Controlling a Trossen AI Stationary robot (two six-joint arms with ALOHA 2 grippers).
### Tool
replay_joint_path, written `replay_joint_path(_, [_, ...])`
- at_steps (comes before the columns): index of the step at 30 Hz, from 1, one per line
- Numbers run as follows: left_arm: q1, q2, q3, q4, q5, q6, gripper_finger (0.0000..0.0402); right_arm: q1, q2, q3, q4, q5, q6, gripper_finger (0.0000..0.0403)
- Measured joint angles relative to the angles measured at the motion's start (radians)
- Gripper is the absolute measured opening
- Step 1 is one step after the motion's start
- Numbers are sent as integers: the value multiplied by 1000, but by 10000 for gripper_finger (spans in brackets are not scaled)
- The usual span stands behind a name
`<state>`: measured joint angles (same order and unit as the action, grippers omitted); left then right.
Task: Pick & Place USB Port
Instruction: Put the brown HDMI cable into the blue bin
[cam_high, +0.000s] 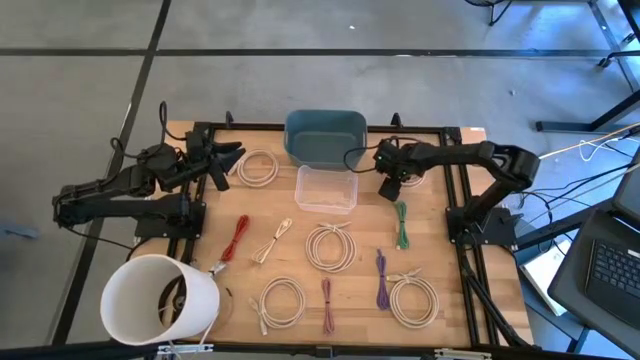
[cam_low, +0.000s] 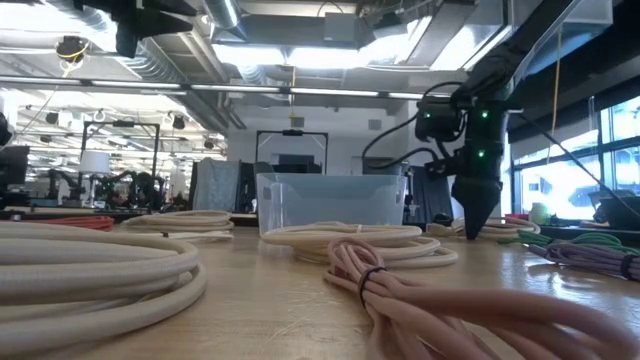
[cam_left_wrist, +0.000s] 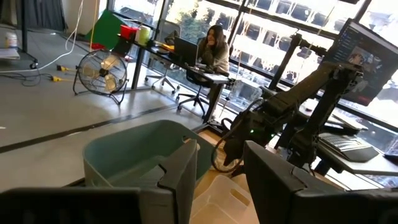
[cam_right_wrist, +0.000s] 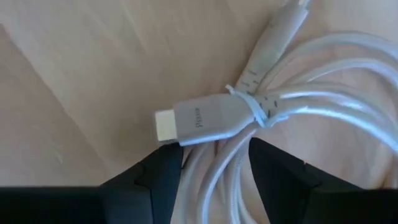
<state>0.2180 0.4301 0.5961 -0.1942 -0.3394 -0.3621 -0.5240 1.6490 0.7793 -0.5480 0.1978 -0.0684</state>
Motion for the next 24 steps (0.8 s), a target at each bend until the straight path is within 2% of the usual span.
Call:
replay_joint_path(3, [0, 0, 0, -16, 0, 1, 125, -1, -4, -1, 9, 8, 14, 187])
replay_joint_path(5, [0, 0, 0, -31, -2, 0, 125, -2, -13, -6, 12, 7, 33, 169])
replay_joint_path(8, [0, 0, 0, -49, -7, 0, 125, -1, -23, -10, 14, 0, 42, 116])
replay_joint_path(11, [0, 0, 0, -53, -10, 0, 125, -2, -26, -11, 6, 24, 78, 36])
replay_joint_path(12, [0, 0, 0, -53, -10, 0, 125, -3, -28, -10, -4, 37, 93, 26])
replay_joint_path(18, [0, 0, 0, -54, -9, -1, 125, -6, -102, -18, -136, 152, 213, 26])
replay_joint_path(24, [0, 0, 0, -69, -26, 0, 125, 14, -316, 26, -296, 180, 304, 26])
